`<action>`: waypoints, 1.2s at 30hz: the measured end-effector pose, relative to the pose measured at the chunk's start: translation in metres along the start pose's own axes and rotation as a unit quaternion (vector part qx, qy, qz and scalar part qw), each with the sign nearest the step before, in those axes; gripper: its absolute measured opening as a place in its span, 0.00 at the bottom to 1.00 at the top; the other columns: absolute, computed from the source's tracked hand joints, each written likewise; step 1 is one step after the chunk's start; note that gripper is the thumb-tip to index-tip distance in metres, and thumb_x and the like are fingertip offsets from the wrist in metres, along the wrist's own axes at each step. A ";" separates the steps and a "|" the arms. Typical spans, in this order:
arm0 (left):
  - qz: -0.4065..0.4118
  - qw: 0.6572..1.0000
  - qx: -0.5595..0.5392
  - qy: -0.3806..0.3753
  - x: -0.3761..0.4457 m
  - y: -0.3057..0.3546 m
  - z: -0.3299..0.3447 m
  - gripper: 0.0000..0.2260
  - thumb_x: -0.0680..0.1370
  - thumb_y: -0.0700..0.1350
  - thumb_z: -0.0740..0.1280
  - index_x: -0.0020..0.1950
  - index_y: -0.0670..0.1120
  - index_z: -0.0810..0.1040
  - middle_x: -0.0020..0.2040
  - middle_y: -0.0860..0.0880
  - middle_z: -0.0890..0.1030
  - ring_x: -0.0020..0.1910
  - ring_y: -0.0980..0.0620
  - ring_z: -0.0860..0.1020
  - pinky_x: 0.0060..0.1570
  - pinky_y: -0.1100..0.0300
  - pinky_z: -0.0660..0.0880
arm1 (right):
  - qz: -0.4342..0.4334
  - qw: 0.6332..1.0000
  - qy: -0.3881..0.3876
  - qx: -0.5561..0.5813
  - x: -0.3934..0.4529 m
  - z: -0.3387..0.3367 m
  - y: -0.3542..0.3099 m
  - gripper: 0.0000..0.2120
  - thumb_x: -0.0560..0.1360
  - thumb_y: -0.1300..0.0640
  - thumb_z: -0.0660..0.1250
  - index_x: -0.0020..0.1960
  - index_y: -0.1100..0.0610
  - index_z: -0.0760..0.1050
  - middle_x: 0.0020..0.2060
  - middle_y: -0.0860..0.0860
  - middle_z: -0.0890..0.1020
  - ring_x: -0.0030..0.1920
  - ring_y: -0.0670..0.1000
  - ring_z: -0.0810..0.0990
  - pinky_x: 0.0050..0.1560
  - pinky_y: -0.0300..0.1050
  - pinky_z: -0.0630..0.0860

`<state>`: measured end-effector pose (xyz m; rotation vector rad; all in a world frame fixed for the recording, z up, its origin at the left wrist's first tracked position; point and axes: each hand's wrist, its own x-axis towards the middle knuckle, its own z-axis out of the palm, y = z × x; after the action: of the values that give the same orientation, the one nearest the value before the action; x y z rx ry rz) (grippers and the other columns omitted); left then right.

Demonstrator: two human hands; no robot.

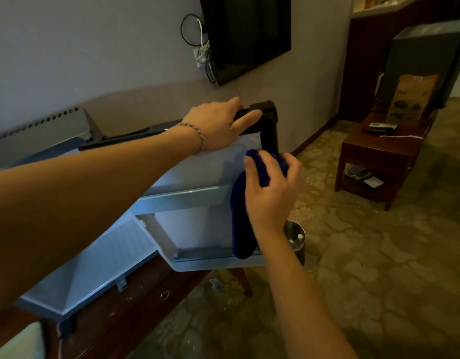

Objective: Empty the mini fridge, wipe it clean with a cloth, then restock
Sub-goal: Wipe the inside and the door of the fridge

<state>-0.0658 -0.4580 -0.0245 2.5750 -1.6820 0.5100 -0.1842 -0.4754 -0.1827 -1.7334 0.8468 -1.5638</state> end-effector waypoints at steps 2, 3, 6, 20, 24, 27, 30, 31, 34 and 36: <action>0.001 1.000 0.001 0.004 -0.001 -0.001 0.001 0.22 0.80 0.67 0.47 0.54 0.50 0.67 0.35 0.53 0.71 0.32 0.53 0.70 0.30 0.56 0.62 | -0.017 1.000 0.015 -0.012 -0.005 0.003 0.002 0.21 0.78 0.37 0.64 0.60 0.51 0.82 0.61 0.56 0.76 0.57 0.57 0.75 0.51 0.41 0.71; 0.001 1.000 0.001 0.008 -0.001 -0.001 0.002 0.23 0.80 0.67 0.47 0.54 0.50 0.68 0.35 0.53 0.71 0.32 0.53 0.70 0.30 0.56 0.62 | -0.018 0.999 0.025 -0.007 -0.008 0.005 0.005 0.21 0.78 0.38 0.64 0.59 0.52 0.82 0.61 0.57 0.77 0.56 0.56 0.76 0.50 0.40 0.71; 0.002 1.000 -0.002 0.010 0.000 -0.001 0.004 0.26 0.80 0.68 0.47 0.57 0.49 0.70 0.35 0.53 0.71 0.33 0.52 0.71 0.32 0.55 0.63 | 0.010 0.999 0.043 0.026 -0.013 0.008 0.016 0.19 0.79 0.40 0.65 0.59 0.53 0.82 0.59 0.56 0.76 0.56 0.51 0.74 0.51 0.40 0.74; -0.011 1.000 0.008 0.015 0.005 -0.002 0.008 0.27 0.80 0.68 0.47 0.58 0.49 0.72 0.42 0.46 0.76 0.39 0.43 0.74 0.38 0.53 0.67 | 0.157 0.985 0.026 0.060 -0.080 0.015 0.103 0.18 0.79 0.44 0.66 0.58 0.56 0.83 0.60 0.55 0.77 0.61 0.55 0.76 0.61 0.52 0.76; -0.009 1.000 0.010 0.018 0.005 -0.002 0.008 0.26 0.80 0.68 0.47 0.58 0.49 0.72 0.41 0.47 0.75 0.37 0.44 0.73 0.36 0.54 0.65 | 0.310 0.947 -0.025 0.081 -0.111 0.009 0.140 0.11 0.79 0.47 0.69 0.58 0.50 0.82 0.63 0.43 0.72 0.66 0.50 0.72 0.67 0.57 0.74; -0.010 1.000 0.008 0.018 0.004 -0.002 0.008 0.26 0.80 0.68 0.47 0.58 0.49 0.72 0.39 0.48 0.75 0.34 0.48 0.72 0.35 0.55 0.64 | 0.356 0.929 -0.047 0.086 -0.124 0.007 0.156 0.10 0.78 0.49 0.70 0.58 0.49 0.81 0.62 0.45 0.71 0.67 0.54 0.71 0.66 0.60 0.74; -0.008 1.000 0.006 0.017 0.004 -0.002 0.008 0.27 0.80 0.68 0.47 0.58 0.49 0.72 0.39 0.48 0.76 0.34 0.50 0.72 0.34 0.55 0.65 | 0.364 0.927 -0.044 0.081 -0.123 0.007 0.153 0.12 0.78 0.48 0.70 0.60 0.51 0.81 0.60 0.42 0.69 0.67 0.54 0.72 0.65 0.59 0.75; -0.007 1.000 0.006 0.018 0.004 -0.002 0.008 0.27 0.80 0.68 0.47 0.58 0.48 0.72 0.39 0.48 0.75 0.34 0.50 0.72 0.34 0.55 0.65 | 0.369 0.926 -0.041 0.077 -0.122 0.007 0.150 0.13 0.78 0.47 0.70 0.60 0.51 0.81 0.60 0.41 0.68 0.67 0.54 0.72 0.65 0.58 0.75; -0.003 1.000 0.011 0.023 0.003 -0.002 0.008 0.26 0.80 0.67 0.47 0.58 0.48 0.72 0.40 0.47 0.76 0.36 0.45 0.74 0.36 0.53 0.68 | 0.357 0.931 -0.025 0.071 -0.115 0.004 0.132 0.13 0.78 0.48 0.70 0.60 0.53 0.82 0.60 0.43 0.70 0.65 0.53 0.73 0.66 0.56 0.75; -0.003 1.000 0.015 0.025 0.003 -0.002 0.008 0.27 0.81 0.67 0.47 0.59 0.48 0.72 0.41 0.47 0.76 0.38 0.44 0.74 0.38 0.53 0.68 | 0.282 0.958 -0.006 0.055 -0.100 0.004 0.112 0.12 0.78 0.49 0.71 0.58 0.54 0.83 0.61 0.48 0.74 0.62 0.50 0.73 0.64 0.51 0.75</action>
<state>-0.0610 -0.4617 -0.0313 2.5638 -1.6618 0.5992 -0.1934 -0.4591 -0.3319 -1.2668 1.1074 -1.1854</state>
